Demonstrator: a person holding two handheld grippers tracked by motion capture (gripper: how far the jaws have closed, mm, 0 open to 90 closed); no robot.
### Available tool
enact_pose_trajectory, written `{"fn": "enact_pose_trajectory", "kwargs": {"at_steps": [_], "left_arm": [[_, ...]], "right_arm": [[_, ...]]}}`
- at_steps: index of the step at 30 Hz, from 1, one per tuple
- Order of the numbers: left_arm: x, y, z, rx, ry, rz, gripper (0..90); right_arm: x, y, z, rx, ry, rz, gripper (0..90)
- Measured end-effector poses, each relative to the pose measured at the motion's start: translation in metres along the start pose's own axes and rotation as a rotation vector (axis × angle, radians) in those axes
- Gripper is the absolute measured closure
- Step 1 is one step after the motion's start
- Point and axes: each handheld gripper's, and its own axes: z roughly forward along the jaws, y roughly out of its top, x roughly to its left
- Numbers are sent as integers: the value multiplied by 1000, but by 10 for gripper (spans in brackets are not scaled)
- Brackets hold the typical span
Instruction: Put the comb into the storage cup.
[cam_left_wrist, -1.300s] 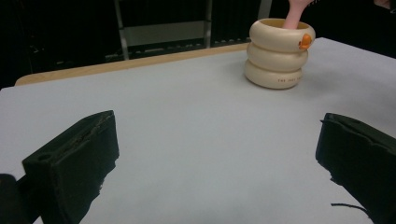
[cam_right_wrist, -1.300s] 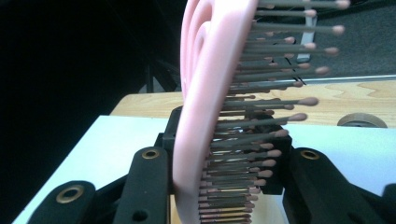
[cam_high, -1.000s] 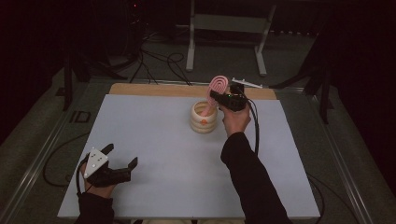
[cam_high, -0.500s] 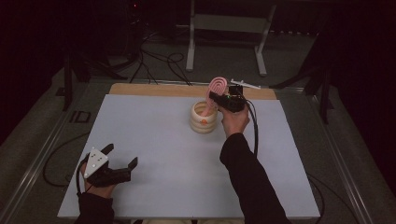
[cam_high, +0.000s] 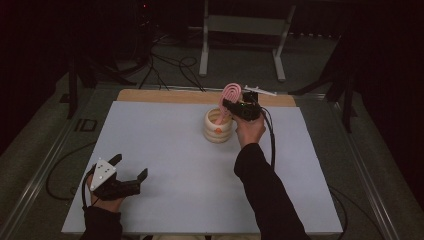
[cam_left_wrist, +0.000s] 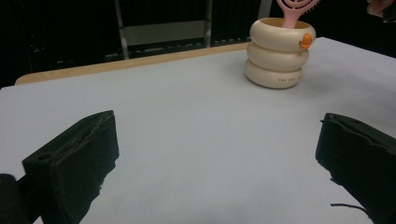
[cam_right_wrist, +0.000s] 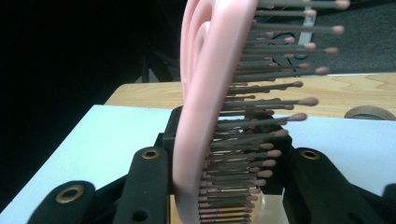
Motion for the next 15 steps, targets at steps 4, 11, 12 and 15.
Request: {"fn": "enact_pose_trajectory", "kwargs": {"at_steps": [4, 11, 12, 15], "left_arm": [[0, 0, 0, 1, 0, 1, 3], [0, 0, 0, 1, 0, 0, 3], [0, 0, 0, 1, 0, 0, 3], [0, 0, 0, 1, 1, -1, 3]], "right_arm": [[1, -1, 1, 0, -2, -4, 634], [3, -3, 3, 7, 0, -6, 633], [3, -4, 3, 8, 0, -6, 634], [4, -5, 4, 10, 2, -11, 633]]}}
